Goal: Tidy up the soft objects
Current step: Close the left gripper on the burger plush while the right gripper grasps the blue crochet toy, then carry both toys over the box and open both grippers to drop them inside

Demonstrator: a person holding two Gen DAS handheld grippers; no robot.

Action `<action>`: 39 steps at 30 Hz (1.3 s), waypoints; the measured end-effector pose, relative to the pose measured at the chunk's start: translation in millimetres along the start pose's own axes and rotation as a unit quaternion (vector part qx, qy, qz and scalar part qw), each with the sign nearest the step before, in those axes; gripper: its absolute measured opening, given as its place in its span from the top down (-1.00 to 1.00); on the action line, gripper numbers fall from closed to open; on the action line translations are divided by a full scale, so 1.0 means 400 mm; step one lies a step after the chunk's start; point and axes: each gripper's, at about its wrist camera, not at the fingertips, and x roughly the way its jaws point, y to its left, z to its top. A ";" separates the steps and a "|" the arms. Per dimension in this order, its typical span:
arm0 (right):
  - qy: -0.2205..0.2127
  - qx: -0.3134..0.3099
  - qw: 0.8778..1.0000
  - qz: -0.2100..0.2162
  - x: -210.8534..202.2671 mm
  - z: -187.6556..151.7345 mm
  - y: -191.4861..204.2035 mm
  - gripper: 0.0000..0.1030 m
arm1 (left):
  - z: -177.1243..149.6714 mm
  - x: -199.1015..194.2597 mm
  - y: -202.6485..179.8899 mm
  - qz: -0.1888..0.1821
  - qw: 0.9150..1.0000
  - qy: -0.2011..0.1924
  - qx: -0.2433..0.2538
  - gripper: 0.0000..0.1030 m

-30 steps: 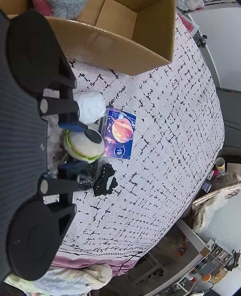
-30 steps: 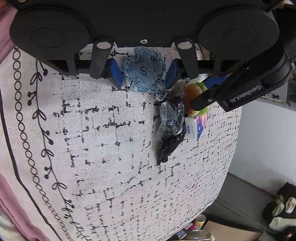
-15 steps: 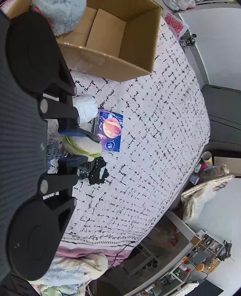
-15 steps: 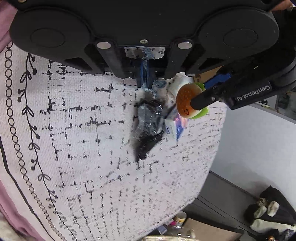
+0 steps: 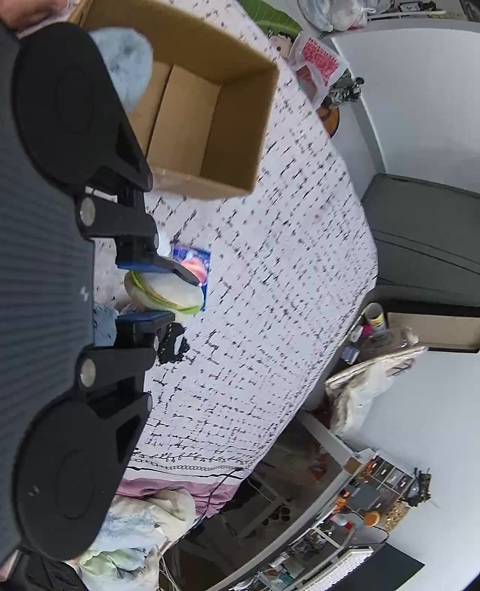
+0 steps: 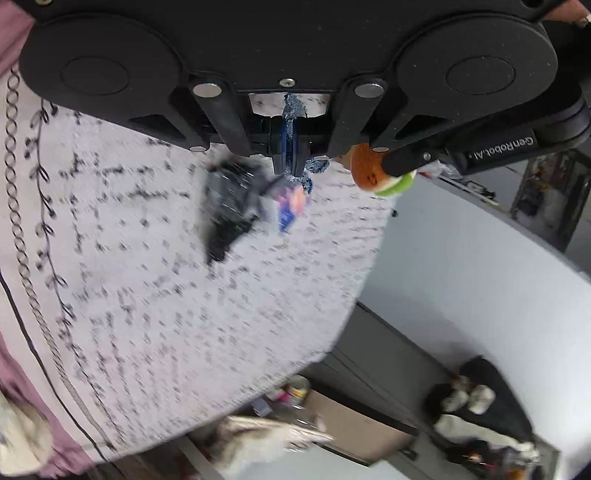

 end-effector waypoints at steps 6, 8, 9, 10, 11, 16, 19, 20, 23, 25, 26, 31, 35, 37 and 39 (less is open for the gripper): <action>-0.012 -0.019 1.000 0.009 -0.010 -0.001 0.035 0.95 | 0.012 -0.049 0.039 0.005 1.000 -0.016 -0.005 0.61; -0.017 -0.026 0.999 0.012 -0.013 -0.004 0.045 0.95 | 0.015 -0.060 0.055 0.006 1.000 -0.018 -0.008 0.61; -0.019 -0.028 0.999 0.014 -0.015 -0.005 0.051 0.95 | 0.017 -0.066 0.063 0.007 1.000 -0.019 -0.010 0.61; -0.020 -0.029 0.999 0.015 -0.017 -0.005 0.055 0.95 | 0.019 -0.071 0.070 0.008 1.000 -0.020 -0.012 0.61; -0.021 -0.030 0.999 0.017 -0.020 -0.005 0.059 0.95 | 0.020 -0.076 0.078 0.008 1.000 -0.021 -0.014 0.61; -0.024 -0.039 0.999 0.023 -0.022 -0.004 0.082 0.95 | 0.029 -0.104 0.120 0.007 0.999 -0.028 -0.023 0.61; -0.028 -0.046 0.998 0.025 -0.024 -0.008 0.098 0.95 | 0.034 -0.116 0.146 0.008 0.999 -0.032 -0.026 0.61; -0.029 -0.049 0.998 0.025 -0.024 -0.010 0.103 0.95 | 0.037 -0.118 0.156 0.009 0.999 -0.033 -0.028 0.61; -0.035 -0.055 0.997 0.029 -0.026 -0.017 0.118 0.95 | 0.041 -0.123 0.186 0.009 0.999 -0.034 -0.033 0.61; -0.039 -0.061 0.997 0.028 -0.025 -0.021 0.132 0.95 | 0.043 -0.126 0.203 0.010 0.999 -0.036 -0.037 0.61; -0.040 -0.064 0.997 0.026 -0.023 -0.023 0.138 0.95 | 0.043 -0.127 0.215 0.009 0.998 -0.037 -0.040 0.61; -0.039 -0.072 0.996 0.021 -0.011 -0.037 0.168 0.95 | 0.044 -0.121 0.275 0.009 0.998 -0.034 -0.056 0.61; -0.043 -0.083 0.995 0.023 -0.007 -0.048 0.199 0.95 | 0.041 -0.109 0.317 0.012 0.997 -0.033 -0.067 0.61; -0.045 -0.089 0.995 0.025 -0.004 -0.050 0.213 0.95 | 0.037 -0.101 0.336 0.011 0.997 -0.030 -0.076 0.61; -0.047 -0.095 0.994 0.028 0.000 -0.055 0.229 0.95 | 0.032 -0.094 0.358 0.009 0.996 -0.028 -0.083 0.61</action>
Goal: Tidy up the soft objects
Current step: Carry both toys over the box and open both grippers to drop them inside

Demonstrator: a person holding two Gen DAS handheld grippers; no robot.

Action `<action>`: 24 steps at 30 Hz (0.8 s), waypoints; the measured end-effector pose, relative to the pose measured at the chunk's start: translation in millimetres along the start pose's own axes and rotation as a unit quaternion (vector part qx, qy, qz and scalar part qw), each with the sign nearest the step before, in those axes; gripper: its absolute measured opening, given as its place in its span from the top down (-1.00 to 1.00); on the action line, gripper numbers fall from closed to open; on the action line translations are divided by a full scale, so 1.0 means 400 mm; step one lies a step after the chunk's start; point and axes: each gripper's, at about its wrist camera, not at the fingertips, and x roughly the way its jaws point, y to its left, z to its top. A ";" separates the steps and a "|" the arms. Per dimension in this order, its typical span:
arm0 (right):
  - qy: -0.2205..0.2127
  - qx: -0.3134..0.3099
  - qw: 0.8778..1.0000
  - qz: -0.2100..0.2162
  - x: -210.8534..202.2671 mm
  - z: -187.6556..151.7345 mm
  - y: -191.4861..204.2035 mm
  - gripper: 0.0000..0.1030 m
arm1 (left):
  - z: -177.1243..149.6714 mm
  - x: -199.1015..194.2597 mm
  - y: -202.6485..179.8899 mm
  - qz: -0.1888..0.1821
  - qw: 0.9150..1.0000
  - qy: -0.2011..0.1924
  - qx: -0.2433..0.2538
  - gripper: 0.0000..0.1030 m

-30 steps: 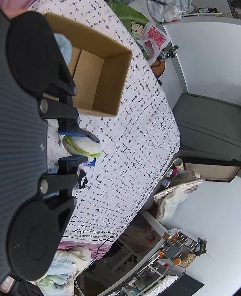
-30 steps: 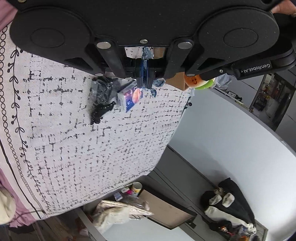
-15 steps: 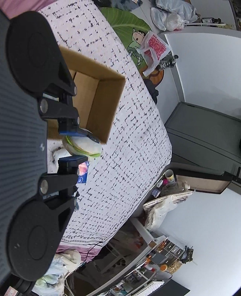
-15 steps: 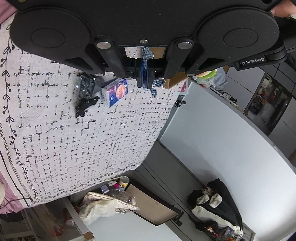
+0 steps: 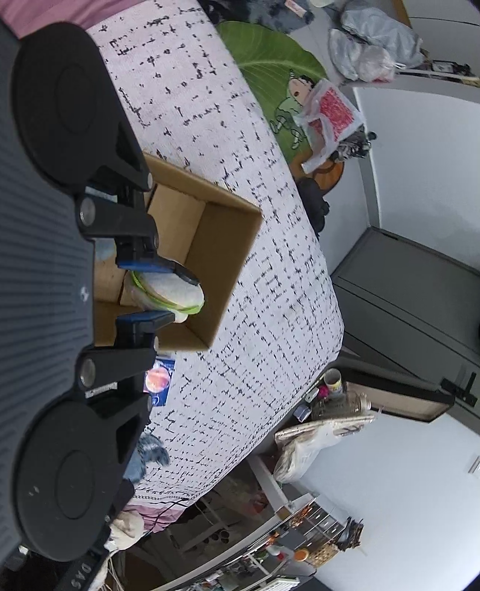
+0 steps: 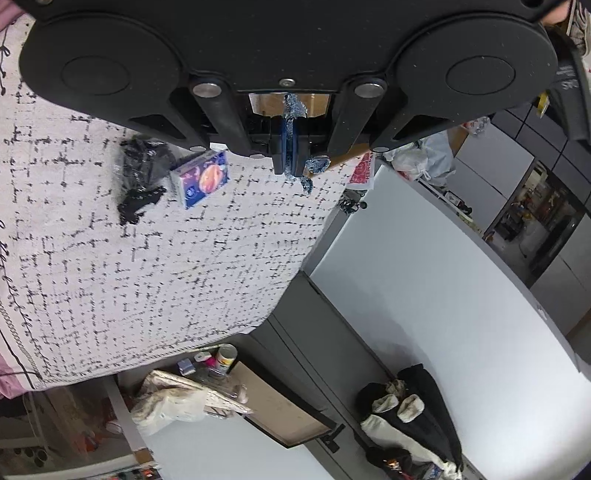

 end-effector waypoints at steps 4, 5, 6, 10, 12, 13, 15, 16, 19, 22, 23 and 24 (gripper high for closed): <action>0.007 -0.012 1.000 0.004 0.023 -0.012 0.031 0.95 | -0.006 0.015 0.038 0.001 1.000 0.002 -0.011 0.61; 0.012 -0.011 1.000 0.005 0.031 -0.016 0.037 0.95 | -0.008 0.021 0.046 0.002 1.000 0.004 -0.014 0.61; 0.016 -0.010 1.000 0.006 0.039 -0.021 0.045 0.95 | -0.010 0.025 0.053 0.003 1.000 0.006 -0.018 0.60; 0.029 -0.018 0.999 0.013 0.069 -0.039 0.074 0.95 | -0.021 0.040 0.076 0.000 0.999 0.008 -0.031 0.60; 0.038 -0.022 0.999 0.014 0.086 -0.046 0.087 0.95 | -0.030 0.048 0.086 0.002 0.999 0.012 -0.035 0.60; 0.042 -0.025 0.999 0.015 0.095 -0.049 0.093 0.95 | -0.031 0.054 0.093 0.002 0.999 0.016 -0.037 0.60; 0.047 -0.030 0.998 0.014 0.109 -0.057 0.101 0.95 | -0.031 0.063 0.105 0.000 0.999 0.021 -0.042 0.60; 0.050 -0.032 0.998 0.013 0.117 -0.061 0.104 0.95 | -0.030 0.067 0.110 -0.001 0.999 0.023 -0.045 0.60; 0.060 -0.034 0.998 0.009 0.134 -0.075 0.111 0.95 | -0.030 0.074 0.117 -0.001 0.999 0.022 -0.048 0.59; 0.071 -0.039 0.997 0.004 0.145 -0.084 0.118 0.95 | -0.027 0.076 0.116 0.009 0.999 0.015 -0.038 0.53; 0.074 -0.042 0.996 0.005 0.148 -0.086 0.123 0.94 | -0.026 0.077 0.117 0.012 0.999 0.013 -0.038 0.53; 0.079 -0.046 0.996 0.008 0.149 -0.088 0.128 0.93 | -0.023 0.078 0.118 0.012 0.999 0.011 -0.040 0.53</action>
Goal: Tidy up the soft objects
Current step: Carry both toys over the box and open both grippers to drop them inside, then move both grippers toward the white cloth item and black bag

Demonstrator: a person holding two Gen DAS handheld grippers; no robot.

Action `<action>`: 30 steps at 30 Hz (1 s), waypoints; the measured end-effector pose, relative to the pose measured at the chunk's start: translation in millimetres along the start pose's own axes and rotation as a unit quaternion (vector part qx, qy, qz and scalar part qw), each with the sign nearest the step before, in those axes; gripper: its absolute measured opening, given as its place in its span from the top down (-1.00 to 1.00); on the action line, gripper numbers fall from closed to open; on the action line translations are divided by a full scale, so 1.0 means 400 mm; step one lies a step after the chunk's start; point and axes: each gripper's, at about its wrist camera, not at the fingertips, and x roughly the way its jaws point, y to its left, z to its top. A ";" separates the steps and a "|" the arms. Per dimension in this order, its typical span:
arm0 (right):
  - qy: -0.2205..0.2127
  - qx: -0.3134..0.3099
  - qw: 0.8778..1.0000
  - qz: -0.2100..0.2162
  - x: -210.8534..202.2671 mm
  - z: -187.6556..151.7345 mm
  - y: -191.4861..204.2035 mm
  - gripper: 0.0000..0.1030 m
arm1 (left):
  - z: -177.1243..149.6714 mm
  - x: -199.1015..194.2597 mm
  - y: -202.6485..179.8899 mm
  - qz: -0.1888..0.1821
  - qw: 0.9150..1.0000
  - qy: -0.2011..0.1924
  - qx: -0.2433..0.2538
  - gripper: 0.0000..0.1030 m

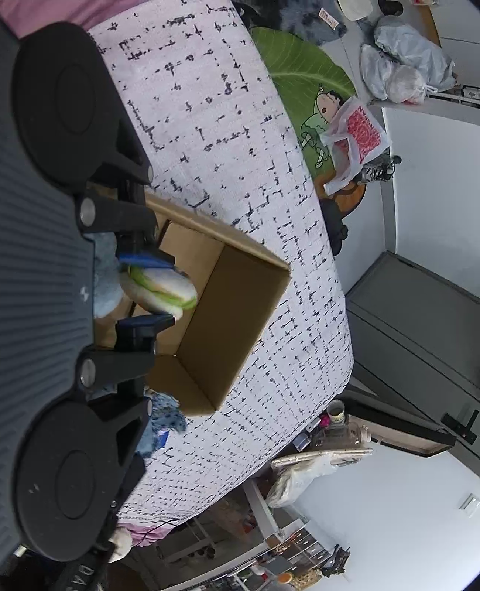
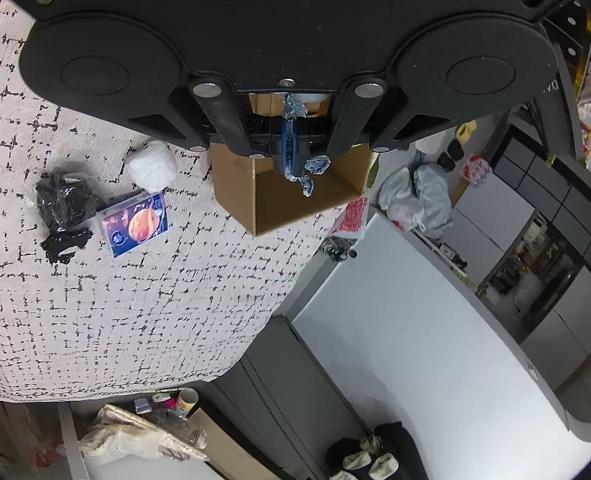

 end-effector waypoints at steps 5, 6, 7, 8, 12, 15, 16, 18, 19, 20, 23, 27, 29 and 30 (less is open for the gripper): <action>0.037 -0.003 0.999 -0.027 0.008 -0.012 0.013 0.63 | -0.002 0.000 -0.005 0.006 1.000 0.001 0.008 0.16; 0.038 -0.006 0.999 -0.033 0.003 -0.015 0.014 0.49 | -0.005 0.000 -0.007 0.008 1.000 0.005 0.012 0.13; 0.039 -0.008 0.999 -0.037 -0.002 -0.016 0.015 0.43 | -0.007 0.000 -0.009 0.009 1.000 0.008 0.014 0.08; 0.039 -0.009 0.998 -0.041 -0.010 -0.015 0.015 0.33 | -0.008 0.000 -0.011 0.010 1.000 0.011 0.016 0.00; 0.031 -0.008 0.998 -0.044 -0.051 0.005 0.013 0.07 | -0.009 -0.009 -0.026 0.018 0.999 0.003 0.026 -0.25; 0.024 -0.014 0.999 -0.046 -0.086 0.023 0.012 -0.06 | -0.010 -0.022 -0.047 0.020 0.999 -0.006 0.044 -0.39; 0.021 -0.013 0.999 -0.047 -0.096 0.029 0.009 -0.10 | -0.010 -0.027 -0.055 0.020 0.998 -0.010 0.050 -0.42; 0.016 -0.012 0.998 -0.051 -0.120 0.044 0.003 -0.21 | -0.010 -0.036 -0.070 0.020 0.998 -0.014 0.059 -0.46; 0.014 -0.011 0.998 -0.053 -0.125 0.050 0.000 -0.23 | -0.010 -0.041 -0.078 0.021 0.998 -0.015 0.061 -0.48; 0.011 -0.011 0.998 -0.055 -0.133 0.057 -0.004 -0.30 | -0.010 -0.047 -0.087 0.021 0.998 -0.017 0.063 -0.50; 0.000 -0.010 0.998 -0.059 -0.162 0.078 -0.014 -0.53 | -0.015 -0.067 -0.110 0.016 0.997 -0.023 0.067 -0.61; -0.008 -0.015 0.998 -0.060 -0.196 0.102 -0.035 -0.65 | -0.026 -0.087 -0.142 0.018 0.997 -0.028 0.071 -0.66; -0.010 -0.017 0.998 -0.062 -0.211 0.112 -0.048 -0.66 | -0.031 -0.093 -0.159 0.016 0.997 -0.026 0.071 -0.67; -0.011 -0.018 0.998 -0.064 -0.217 0.117 -0.054 -0.67 | -0.032 -0.095 -0.165 0.015 0.997 -0.025 0.072 -0.67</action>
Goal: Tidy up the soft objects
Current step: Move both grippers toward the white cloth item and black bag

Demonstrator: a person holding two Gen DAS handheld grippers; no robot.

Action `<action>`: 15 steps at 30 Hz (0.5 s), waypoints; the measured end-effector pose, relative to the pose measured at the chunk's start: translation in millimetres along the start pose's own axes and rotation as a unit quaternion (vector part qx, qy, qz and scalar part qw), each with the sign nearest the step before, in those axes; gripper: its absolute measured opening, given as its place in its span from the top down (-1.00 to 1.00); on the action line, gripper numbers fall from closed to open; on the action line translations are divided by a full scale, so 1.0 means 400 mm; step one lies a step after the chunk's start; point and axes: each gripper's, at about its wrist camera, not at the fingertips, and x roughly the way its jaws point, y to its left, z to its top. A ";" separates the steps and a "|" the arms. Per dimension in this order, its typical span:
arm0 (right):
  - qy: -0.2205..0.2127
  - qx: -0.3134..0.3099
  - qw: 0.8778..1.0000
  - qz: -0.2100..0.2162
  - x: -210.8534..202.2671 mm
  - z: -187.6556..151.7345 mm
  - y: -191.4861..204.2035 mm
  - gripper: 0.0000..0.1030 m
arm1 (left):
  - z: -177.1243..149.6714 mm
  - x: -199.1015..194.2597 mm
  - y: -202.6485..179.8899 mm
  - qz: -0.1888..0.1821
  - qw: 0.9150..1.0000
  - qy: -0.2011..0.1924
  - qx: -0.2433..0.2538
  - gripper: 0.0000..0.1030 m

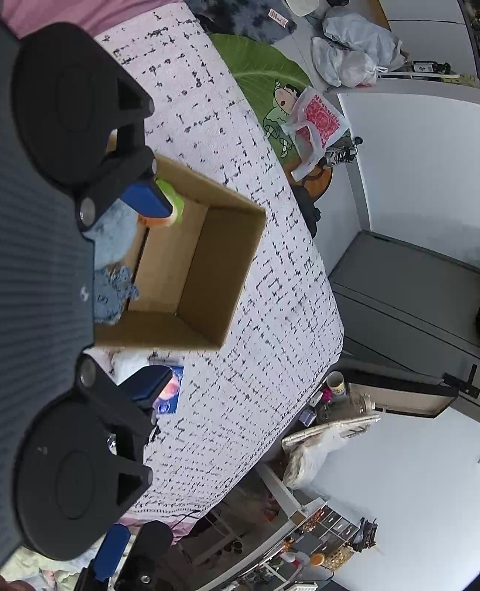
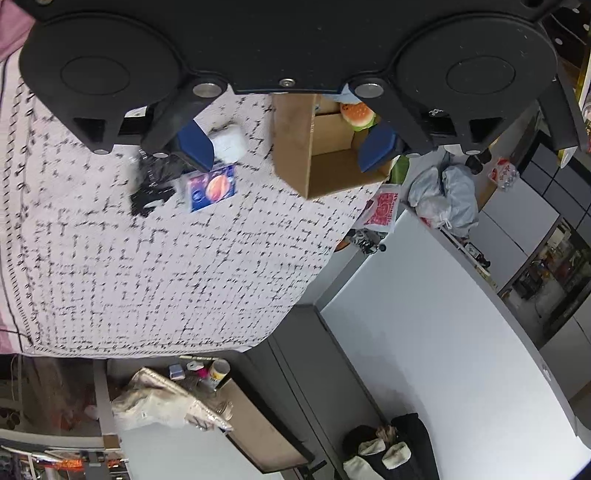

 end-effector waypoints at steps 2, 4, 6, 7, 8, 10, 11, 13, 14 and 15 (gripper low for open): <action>-0.001 -0.002 1.000 -0.001 -0.009 0.008 -0.013 -0.69 | -0.001 -0.008 -0.018 -0.001 1.000 -0.001 0.002 -0.67; -0.002 -0.005 1.000 0.000 -0.017 0.013 -0.026 -0.71 | -0.002 -0.018 -0.036 -0.002 1.000 -0.005 0.006 -0.67; -0.005 -0.006 1.000 0.003 -0.024 0.017 -0.039 -0.74 | -0.002 -0.026 -0.054 -0.002 1.000 -0.009 0.010 -0.67; -0.009 -0.004 1.000 0.005 -0.027 0.017 -0.048 -0.76 | -0.002 -0.031 -0.063 -0.001 1.000 -0.011 0.010 -0.67; -0.013 0.000 1.000 0.007 -0.029 0.015 -0.058 -0.80 | -0.003 -0.034 -0.072 -0.002 1.000 -0.012 0.011 -0.67; -0.018 0.011 1.000 0.007 -0.028 0.007 -0.082 -0.82 | -0.006 -0.036 -0.088 -0.001 1.000 -0.011 0.015 -0.67; -0.017 0.018 1.000 0.007 -0.024 0.002 -0.096 -0.82 | -0.009 -0.035 -0.096 0.001 1.000 -0.010 0.018 -0.67; -0.016 0.033 0.999 0.008 -0.017 -0.010 -0.121 -0.82 | -0.016 -0.033 -0.109 0.006 1.000 -0.009 0.025 -0.67; -0.015 0.037 0.999 0.007 -0.012 -0.016 -0.132 -0.82 | -0.021 -0.030 -0.114 0.008 1.000 -0.008 0.029 -0.67; -0.012 0.040 0.999 0.004 -0.008 -0.021 -0.140 -0.82 | -0.024 -0.028 -0.120 0.009 0.999 -0.007 0.031 -0.67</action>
